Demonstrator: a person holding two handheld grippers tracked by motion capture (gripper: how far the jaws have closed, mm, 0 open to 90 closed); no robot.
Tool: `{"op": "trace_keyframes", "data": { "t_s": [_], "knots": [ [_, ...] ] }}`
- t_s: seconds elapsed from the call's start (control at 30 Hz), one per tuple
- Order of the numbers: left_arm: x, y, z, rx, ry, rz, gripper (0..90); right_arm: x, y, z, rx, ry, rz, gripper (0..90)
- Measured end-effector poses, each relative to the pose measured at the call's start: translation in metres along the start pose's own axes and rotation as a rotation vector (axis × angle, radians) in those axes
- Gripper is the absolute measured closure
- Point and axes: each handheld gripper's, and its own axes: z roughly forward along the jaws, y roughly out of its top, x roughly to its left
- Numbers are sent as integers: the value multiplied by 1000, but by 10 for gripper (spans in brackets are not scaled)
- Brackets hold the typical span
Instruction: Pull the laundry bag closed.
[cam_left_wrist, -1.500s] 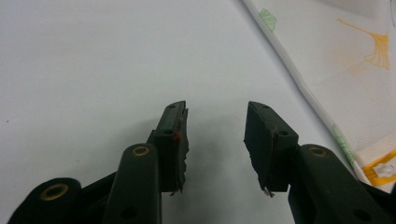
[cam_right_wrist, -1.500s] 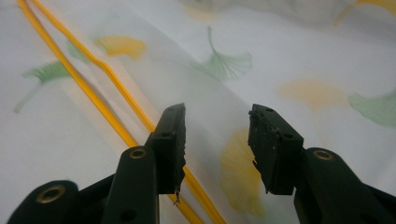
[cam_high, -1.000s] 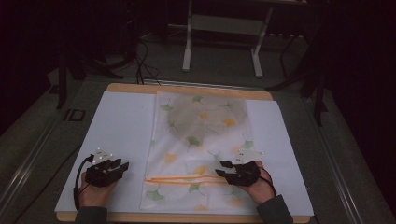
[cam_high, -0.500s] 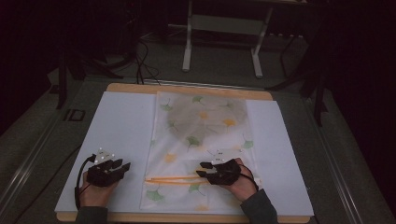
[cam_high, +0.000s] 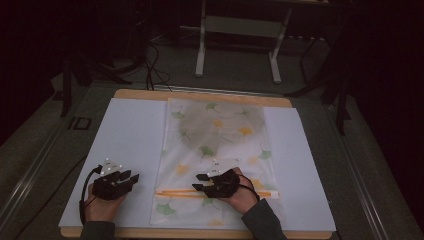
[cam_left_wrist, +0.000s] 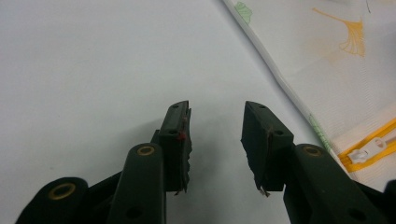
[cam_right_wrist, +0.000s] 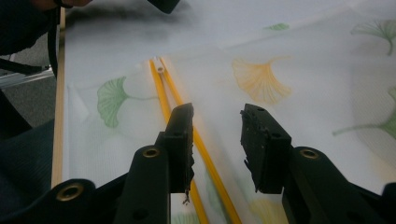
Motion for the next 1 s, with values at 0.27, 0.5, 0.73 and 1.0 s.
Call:
{"op": "trace_keyframes", "data": {
  "t_s": [0.27,0.5,0.73,1.0],
  "knots": [
    [0,0,0,0,2,3,619,4,11,16,2,18,-21,642],
    [-1,1,0,0,5,6,618,8,20,27,-2,36,-28,643],
    [-1,1,0,0,6,8,615,13,26,38,0,55,-41,642],
    [-2,1,0,1,8,13,613,17,30,53,19,75,-47,643]
  ]
}}
